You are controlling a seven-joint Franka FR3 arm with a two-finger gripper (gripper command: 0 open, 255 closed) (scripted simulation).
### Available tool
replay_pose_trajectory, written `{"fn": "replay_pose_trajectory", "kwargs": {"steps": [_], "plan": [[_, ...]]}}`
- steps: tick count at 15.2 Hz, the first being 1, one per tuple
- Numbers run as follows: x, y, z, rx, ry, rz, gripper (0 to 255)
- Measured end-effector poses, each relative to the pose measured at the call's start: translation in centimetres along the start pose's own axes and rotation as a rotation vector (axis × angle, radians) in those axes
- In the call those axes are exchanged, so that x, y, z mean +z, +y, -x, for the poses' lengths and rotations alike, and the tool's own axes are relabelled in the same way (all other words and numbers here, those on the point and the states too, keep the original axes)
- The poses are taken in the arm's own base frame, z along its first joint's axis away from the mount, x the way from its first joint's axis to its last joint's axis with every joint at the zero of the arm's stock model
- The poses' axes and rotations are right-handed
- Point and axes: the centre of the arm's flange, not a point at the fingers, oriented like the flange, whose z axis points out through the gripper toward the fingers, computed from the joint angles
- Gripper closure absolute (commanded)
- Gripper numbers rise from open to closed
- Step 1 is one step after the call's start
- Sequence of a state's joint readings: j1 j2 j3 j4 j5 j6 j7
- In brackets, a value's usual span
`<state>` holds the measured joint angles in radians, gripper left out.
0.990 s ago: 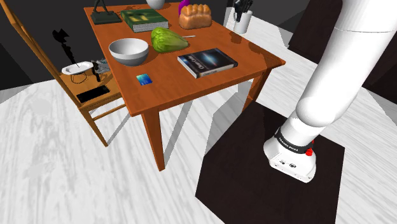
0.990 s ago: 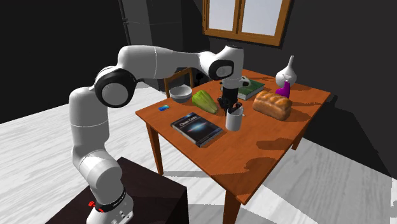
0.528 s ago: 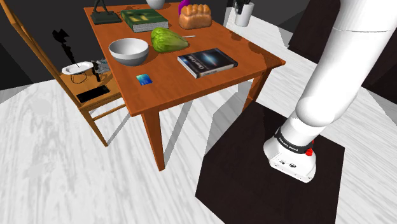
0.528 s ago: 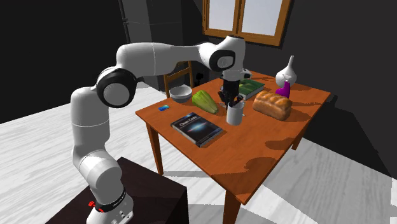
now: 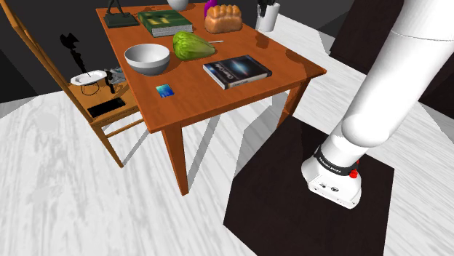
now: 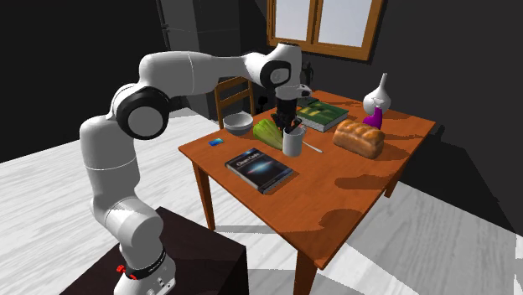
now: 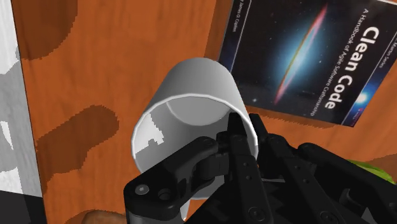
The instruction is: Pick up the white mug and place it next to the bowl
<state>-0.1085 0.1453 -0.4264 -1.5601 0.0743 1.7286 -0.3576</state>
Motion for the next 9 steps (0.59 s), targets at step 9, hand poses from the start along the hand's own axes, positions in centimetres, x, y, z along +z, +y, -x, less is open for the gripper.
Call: {"fn": "replay_pose_trajectory", "kwargs": {"steps": [9], "plan": [[0.1, -11.8, -0.9, 0.0, 0.0, 0.001, 255]]}}
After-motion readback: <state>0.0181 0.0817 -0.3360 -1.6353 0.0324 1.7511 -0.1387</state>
